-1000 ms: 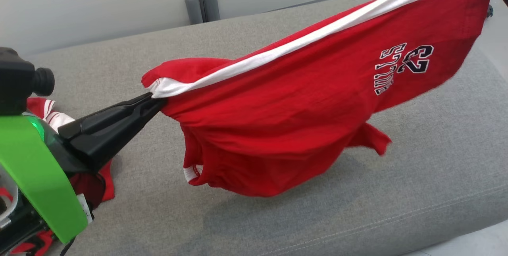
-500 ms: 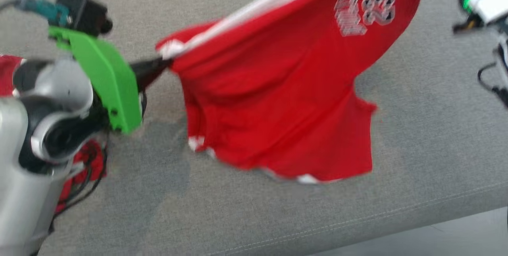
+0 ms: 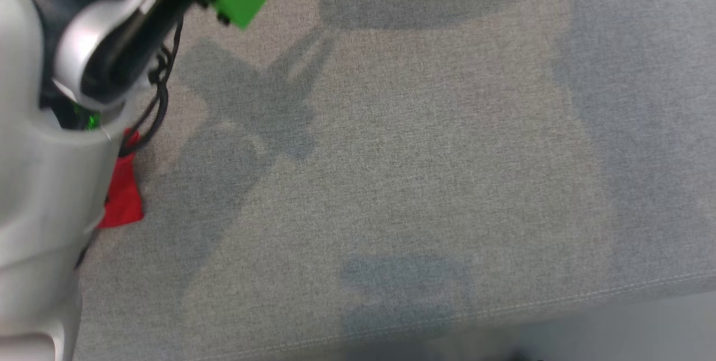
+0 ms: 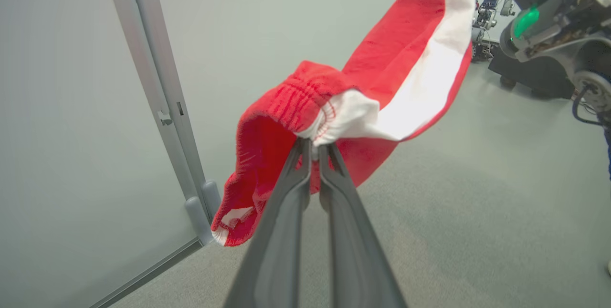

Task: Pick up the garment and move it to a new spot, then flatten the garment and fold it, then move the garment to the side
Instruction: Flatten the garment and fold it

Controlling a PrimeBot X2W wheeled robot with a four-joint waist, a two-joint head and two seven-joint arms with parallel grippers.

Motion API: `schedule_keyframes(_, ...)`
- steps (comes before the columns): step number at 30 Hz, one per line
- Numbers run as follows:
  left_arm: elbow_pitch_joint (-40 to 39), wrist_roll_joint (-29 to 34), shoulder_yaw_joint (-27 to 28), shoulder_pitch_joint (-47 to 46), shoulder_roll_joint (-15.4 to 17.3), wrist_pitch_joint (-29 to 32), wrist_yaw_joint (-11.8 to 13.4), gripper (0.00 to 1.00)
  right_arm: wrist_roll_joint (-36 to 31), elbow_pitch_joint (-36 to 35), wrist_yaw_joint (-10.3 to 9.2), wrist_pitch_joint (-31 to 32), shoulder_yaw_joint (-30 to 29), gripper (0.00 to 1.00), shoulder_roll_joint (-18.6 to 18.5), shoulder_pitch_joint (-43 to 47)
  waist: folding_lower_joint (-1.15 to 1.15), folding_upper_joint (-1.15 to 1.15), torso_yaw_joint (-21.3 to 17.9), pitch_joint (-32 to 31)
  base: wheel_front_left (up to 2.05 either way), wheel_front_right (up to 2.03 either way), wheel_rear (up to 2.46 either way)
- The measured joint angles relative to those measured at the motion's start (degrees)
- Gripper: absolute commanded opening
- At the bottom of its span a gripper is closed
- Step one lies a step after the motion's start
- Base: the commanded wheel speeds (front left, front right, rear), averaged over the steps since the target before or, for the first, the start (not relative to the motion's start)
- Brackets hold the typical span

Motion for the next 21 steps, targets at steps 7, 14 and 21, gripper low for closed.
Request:
schedule_keyframes(7,6.4,1.7,-2.3,26.0,4.8,-9.3,-3.3,0.00,2.0,3.4,4.45,-0.9,7.6,0.00,4.3,23.1,0.01,0.00,-0.2,3.8,0.00,0.00,0.00)
schedule_keyframes(14,13.3,-0.3,0.2,45.2,3.8,-22.0,-3.1,0.00,4.8,10.4,6.59,-6.3,9.1,0.00,5.5,46.2,-0.01,0.00,-0.9,1.1,0.00,0.00,0.00)
schedule_keyframes(21,14.2,-2.3,1.6,49.4,3.2,-27.6,-4.6,0.00,3.9,12.9,8.58,-9.5,9.5,0.00,5.0,50.1,-0.01,0.00,-1.0,-3.9,0.00,0.00,0.00)
